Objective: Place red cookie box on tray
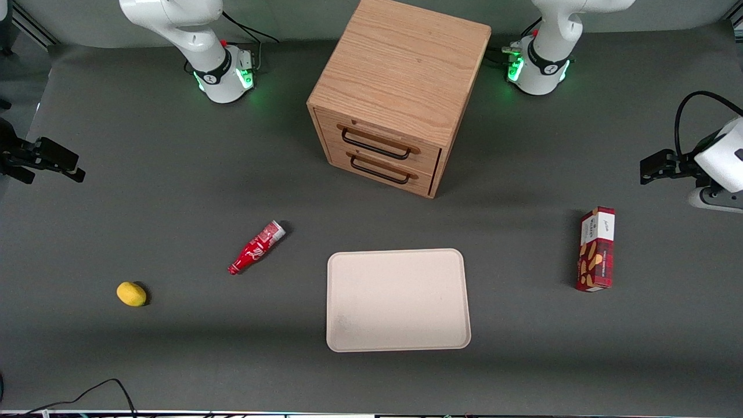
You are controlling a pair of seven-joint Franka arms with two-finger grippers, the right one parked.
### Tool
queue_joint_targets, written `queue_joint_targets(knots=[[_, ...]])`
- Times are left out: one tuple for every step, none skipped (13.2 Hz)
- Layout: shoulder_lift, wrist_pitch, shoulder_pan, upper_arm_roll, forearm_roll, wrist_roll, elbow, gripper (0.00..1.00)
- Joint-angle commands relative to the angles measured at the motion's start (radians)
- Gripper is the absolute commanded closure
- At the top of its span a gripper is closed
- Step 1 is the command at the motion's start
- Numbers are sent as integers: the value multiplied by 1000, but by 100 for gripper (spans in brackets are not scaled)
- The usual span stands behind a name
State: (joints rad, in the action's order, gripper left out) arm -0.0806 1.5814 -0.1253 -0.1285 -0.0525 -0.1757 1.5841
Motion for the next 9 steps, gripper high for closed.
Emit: queue_joint_targets(knots=[[-13, -30, 4, 6, -1, 5, -42, 0], [-30, -41, 4, 6, -3, 7, -64, 0], [-56, -76, 4, 6, 0, 7, -100, 0], [-85, -130, 4, 4, 9, 16, -149, 0], [-88, -156, 4, -8, 13, 28, -156, 0], [-91, -150, 4, -19, -1, 12, -154, 0], [-106, -147, 7, -25, -3, -37, -151, 0], [-110, -143, 3, -34, -4, -47, -118, 0], [-105, -115, 7, -36, -6, -42, -75, 0]])
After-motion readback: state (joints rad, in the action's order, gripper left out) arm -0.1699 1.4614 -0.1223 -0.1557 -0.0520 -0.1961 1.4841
